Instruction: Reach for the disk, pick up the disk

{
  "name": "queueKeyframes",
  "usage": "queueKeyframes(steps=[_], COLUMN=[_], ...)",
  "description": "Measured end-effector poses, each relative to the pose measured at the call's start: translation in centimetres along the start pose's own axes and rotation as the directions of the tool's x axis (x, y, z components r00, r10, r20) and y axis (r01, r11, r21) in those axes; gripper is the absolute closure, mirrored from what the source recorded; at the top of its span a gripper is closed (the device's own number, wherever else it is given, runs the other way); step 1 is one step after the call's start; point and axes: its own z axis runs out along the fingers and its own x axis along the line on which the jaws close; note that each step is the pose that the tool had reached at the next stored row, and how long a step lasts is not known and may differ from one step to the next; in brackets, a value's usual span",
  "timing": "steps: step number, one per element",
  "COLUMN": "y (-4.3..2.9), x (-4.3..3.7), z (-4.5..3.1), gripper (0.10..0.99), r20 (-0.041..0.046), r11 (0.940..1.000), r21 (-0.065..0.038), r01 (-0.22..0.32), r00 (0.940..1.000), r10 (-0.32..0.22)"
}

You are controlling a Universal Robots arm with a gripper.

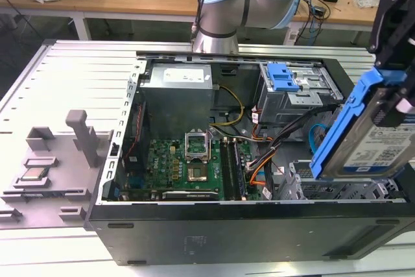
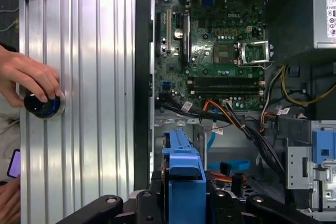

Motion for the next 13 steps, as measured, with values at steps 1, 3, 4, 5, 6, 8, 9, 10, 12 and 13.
queueKeyframes(steps=[1,3,4,5,6,8,9,10,12,13], y=[0.13,0.34,0.39,0.41,0.41,0.41,0.41,0.41,0.4,0.4], x=[-0.12,-0.33,-0.41,-0.44,-0.45,-0.45,-0.46,-0.46,-0.46,-0.46], z=[0.02,0.03,0.05,0.06,0.11,0.23,0.34,0.4,0.61,0.68], gripper=[0.722,0.722,0.722,0.722,0.722,0.722,0.722,0.722,0.722,0.722], r20=[0.0,-0.0001,0.0,0.0,0.0,0.0,-0.0001,-0.0001,-0.0001,0.0], r11=[1.0,1.0,1.0,1.0,1.0,1.0,1.0,1.0,1.0,1.0], r21=[0.0,0.0,0.0,0.0,0.0,0.0,0.0,0.0,0.0,0.0], r01=[0.0,0.0,0.0,0.0,0.0,0.0,0.0,0.0,0.0,0.0], r00=[1.0,1.0,1.0,1.0,1.0,1.0,1.0,1.0,1.0,1.0], r10=[0.0,0.0,0.0,0.0,0.0,0.0,0.0,0.0,0.0,0.0])
